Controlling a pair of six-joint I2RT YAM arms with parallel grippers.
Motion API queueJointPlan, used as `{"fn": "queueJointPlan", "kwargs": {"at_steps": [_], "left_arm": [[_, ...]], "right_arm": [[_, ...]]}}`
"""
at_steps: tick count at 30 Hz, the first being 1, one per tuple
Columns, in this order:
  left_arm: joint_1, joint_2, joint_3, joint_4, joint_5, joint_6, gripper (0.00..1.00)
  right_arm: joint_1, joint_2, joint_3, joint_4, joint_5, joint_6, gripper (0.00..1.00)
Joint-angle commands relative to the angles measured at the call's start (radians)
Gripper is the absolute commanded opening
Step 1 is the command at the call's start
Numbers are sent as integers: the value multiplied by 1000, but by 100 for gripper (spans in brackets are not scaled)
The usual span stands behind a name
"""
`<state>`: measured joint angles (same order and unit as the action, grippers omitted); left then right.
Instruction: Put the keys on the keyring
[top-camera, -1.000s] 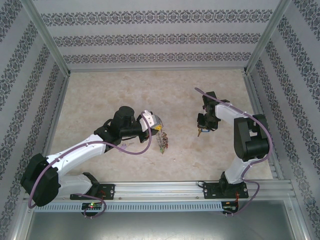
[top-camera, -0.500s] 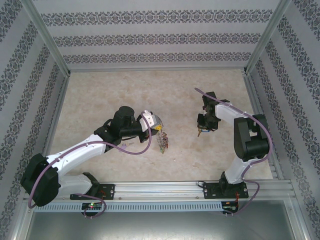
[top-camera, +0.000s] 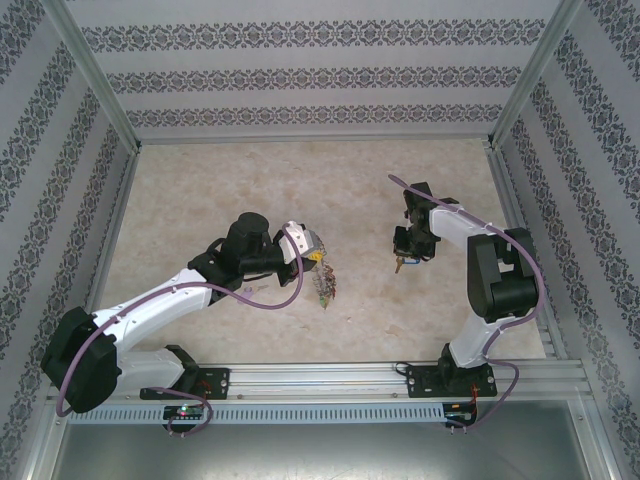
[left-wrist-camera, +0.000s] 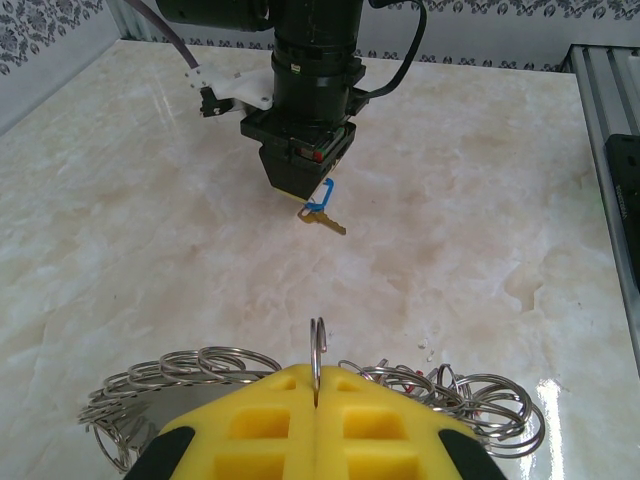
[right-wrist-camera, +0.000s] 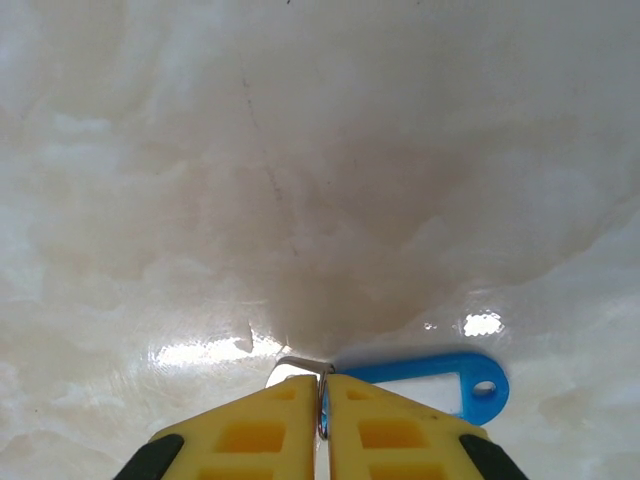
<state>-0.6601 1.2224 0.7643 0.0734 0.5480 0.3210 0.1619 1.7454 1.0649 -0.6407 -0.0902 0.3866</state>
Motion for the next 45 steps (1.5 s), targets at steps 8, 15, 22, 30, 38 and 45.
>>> {"fn": "queueJointPlan", "kwargs": {"at_steps": [8, 15, 22, 30, 38, 45], "left_arm": [[-8, -16, 15, 20, 13, 4, 0], [-9, -14, 14, 19, 13, 3, 0], [-8, -23, 9, 19, 9, 2, 0], [-9, -31, -3, 32, 4, -14, 0], [-9, -64, -6, 19, -6, -40, 0], [-9, -107, -42, 34, 4, -83, 0]], "right_arm": [[14, 31, 29, -27, 31, -8, 13], [16, 23, 24, -25, 29, -11, 11], [19, -13, 21, -32, 27, -22, 4], [29, -221, -45, 25, -27, -78, 0], [45, -544, -197, 262, -91, -139, 0], [89, -741, -274, 419, -183, -303, 0]]}}
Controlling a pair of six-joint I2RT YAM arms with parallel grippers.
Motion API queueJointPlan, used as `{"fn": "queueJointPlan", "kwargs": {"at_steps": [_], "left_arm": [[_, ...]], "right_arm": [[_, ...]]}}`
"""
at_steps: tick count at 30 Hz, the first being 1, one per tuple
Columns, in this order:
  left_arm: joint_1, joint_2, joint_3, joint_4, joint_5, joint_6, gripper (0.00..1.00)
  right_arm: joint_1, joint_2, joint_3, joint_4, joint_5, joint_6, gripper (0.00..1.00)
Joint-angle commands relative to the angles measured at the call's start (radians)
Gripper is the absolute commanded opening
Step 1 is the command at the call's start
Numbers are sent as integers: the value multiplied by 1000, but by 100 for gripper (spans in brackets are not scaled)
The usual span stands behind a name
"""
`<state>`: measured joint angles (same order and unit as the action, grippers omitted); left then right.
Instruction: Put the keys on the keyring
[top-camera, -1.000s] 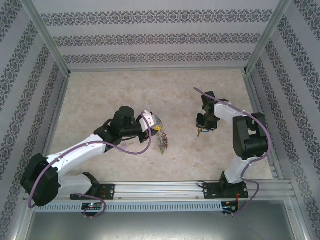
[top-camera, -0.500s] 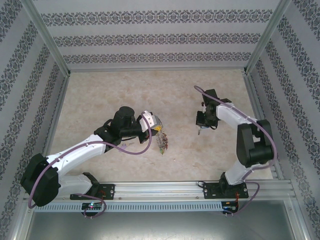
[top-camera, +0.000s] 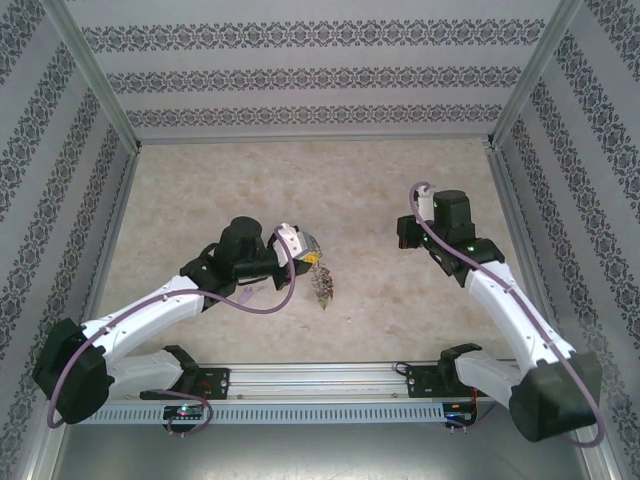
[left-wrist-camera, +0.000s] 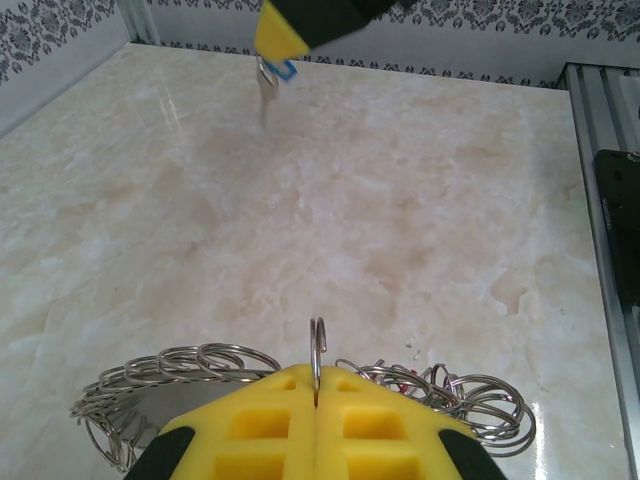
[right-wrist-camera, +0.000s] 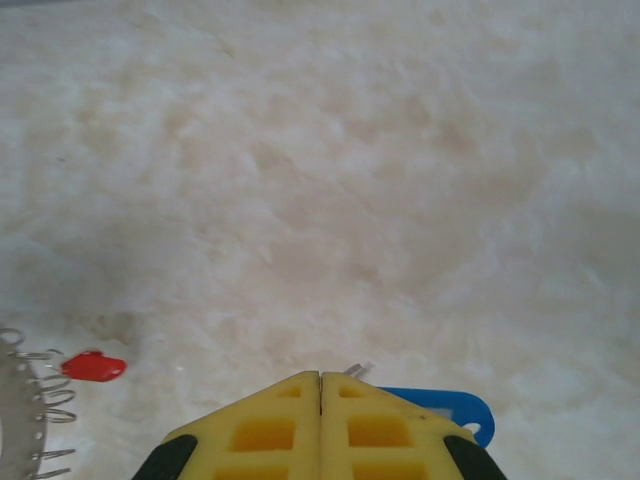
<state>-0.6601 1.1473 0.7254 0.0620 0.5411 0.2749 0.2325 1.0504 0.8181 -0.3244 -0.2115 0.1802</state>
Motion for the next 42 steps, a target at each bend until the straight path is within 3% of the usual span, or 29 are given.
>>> {"fn": "queueJointPlan", "kwargs": {"at_steps": [1, 12, 23, 42], "left_arm": [[-9, -36, -3, 46, 14, -40, 0], [-9, -103, -42, 67, 29, -85, 0], [-9, -91, -70, 133, 40, -98, 0], [-9, -26, -43, 171, 86, -79, 0]], "right_arm": [[29, -64, -33, 110, -71, -114, 0], [160, -275, -183, 215, -301, -484, 0], [166, -258, -186, 246, -600, -496, 0], [238, -101, -109, 227, -669, -526, 0]]}}
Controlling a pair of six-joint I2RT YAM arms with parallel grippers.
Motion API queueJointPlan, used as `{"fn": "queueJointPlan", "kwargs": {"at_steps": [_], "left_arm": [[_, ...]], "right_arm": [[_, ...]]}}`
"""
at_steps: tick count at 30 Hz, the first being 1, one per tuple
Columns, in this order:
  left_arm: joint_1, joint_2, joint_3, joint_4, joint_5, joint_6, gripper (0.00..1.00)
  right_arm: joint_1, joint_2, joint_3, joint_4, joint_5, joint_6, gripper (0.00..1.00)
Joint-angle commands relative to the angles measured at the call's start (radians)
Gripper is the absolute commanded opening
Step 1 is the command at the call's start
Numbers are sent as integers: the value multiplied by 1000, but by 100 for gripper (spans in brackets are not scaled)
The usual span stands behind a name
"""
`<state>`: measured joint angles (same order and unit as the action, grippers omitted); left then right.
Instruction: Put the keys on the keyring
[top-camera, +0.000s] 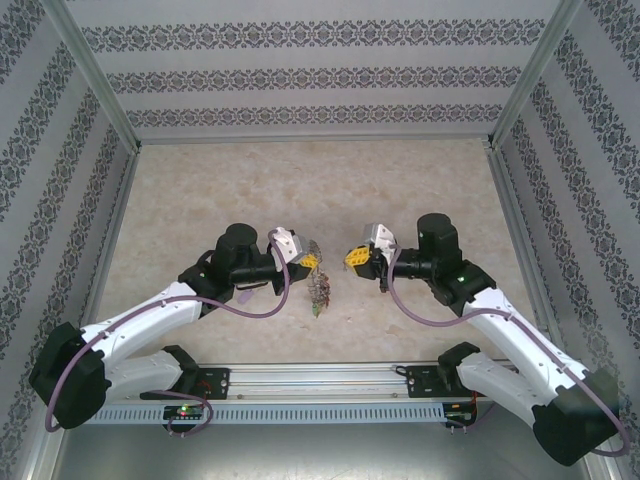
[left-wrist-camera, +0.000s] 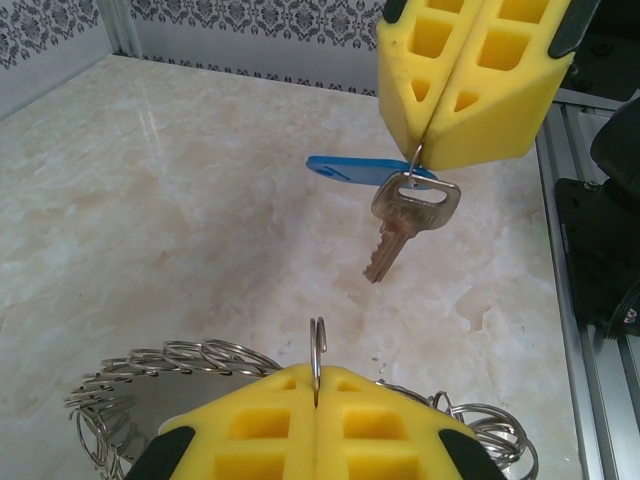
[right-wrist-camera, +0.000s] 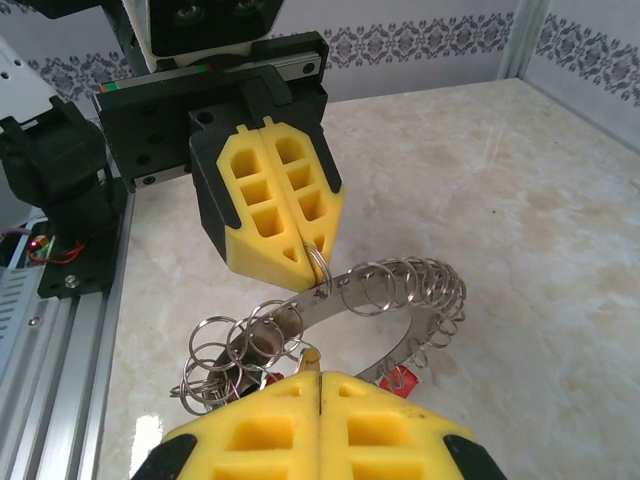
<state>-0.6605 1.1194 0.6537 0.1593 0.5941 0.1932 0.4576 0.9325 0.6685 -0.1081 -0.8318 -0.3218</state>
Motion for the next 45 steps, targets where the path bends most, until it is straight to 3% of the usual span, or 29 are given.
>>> {"fn": "queueJointPlan", "kwargs": {"at_steps": [1, 7, 11, 15, 16, 19, 22, 23, 25, 28, 45], "left_arm": [[-8, 3, 30, 72, 37, 3, 0], [-9, 15, 39, 55, 46, 6, 0], [-8, 13, 41, 45, 48, 10, 0], [-8, 2, 35, 47, 37, 9, 0], [-8, -2, 33, 49, 36, 9, 0], [-8, -13, 31, 39, 32, 10, 0], [-8, -19, 24, 42, 30, 9, 0], [-9, -20, 22, 39, 29, 11, 0], [-8, -22, 23, 34, 27, 12, 0], [-8, -23, 22, 37, 26, 14, 0], [-8, -3, 31, 41, 25, 10, 0]], "right_arm": [[18, 30, 51, -6, -45, -31, 0], [60, 106, 98, -26, -21, 7, 0], [62, 168, 151, -36, -51, 129, 0], [23, 241, 181, -64, -343, 174, 0], [24, 258, 200, -113, -344, 138, 0], [17, 287, 217, -184, -178, 163, 0], [48, 320, 278, -346, 49, 32, 0], [50, 315, 277, -342, 65, 33, 0], [43, 295, 254, -288, -6, 42, 0], [68, 278, 240, -251, -15, 15, 0], [164, 183, 144, -45, 99, -14, 0]]}}
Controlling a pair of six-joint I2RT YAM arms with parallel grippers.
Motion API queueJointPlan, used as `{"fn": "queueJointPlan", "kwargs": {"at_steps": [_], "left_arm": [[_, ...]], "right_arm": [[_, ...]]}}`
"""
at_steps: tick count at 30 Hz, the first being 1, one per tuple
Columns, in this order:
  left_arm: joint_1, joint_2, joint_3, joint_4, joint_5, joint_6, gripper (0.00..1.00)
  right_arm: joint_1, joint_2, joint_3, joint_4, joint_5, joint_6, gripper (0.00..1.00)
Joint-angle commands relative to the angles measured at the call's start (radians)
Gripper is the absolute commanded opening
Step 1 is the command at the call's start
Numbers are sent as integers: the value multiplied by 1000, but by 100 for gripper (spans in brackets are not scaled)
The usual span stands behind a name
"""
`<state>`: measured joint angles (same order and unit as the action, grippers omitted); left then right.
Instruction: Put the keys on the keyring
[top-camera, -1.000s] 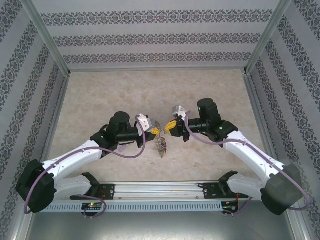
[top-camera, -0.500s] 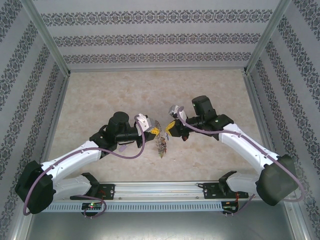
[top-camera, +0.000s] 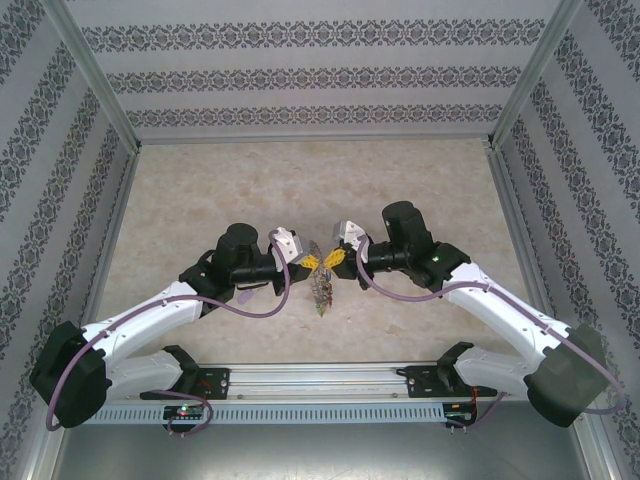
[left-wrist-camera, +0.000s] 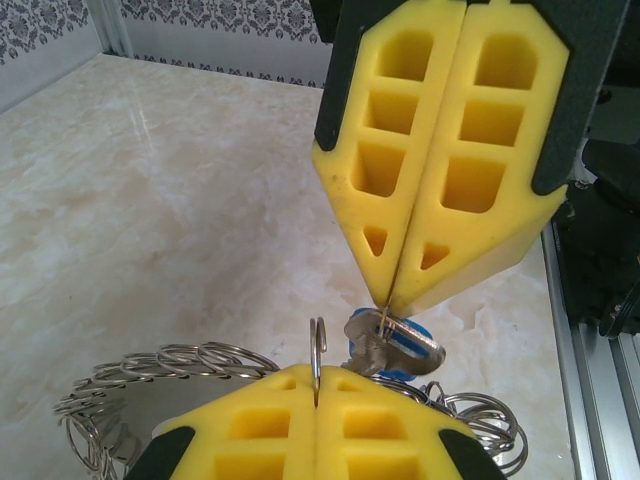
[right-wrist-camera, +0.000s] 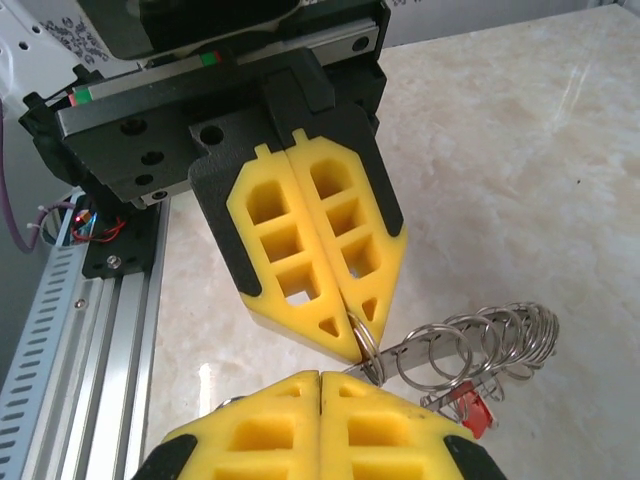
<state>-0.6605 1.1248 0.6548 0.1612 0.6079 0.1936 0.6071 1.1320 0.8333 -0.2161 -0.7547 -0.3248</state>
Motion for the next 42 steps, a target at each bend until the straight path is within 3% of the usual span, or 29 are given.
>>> {"fn": "queueJointPlan", "kwargs": {"at_steps": [1, 28, 42], "left_arm": [[-9, -8, 28, 37, 10, 9, 0], [-8, -5, 37, 35, 16, 13, 0], [-8, -4, 38, 28, 13, 26, 0]], "right_arm": [[16, -18, -26, 74, 29, -5, 0], [60, 21, 4, 113, 158, 18, 0], [76, 34, 30, 81, 312, 73, 0]]}}
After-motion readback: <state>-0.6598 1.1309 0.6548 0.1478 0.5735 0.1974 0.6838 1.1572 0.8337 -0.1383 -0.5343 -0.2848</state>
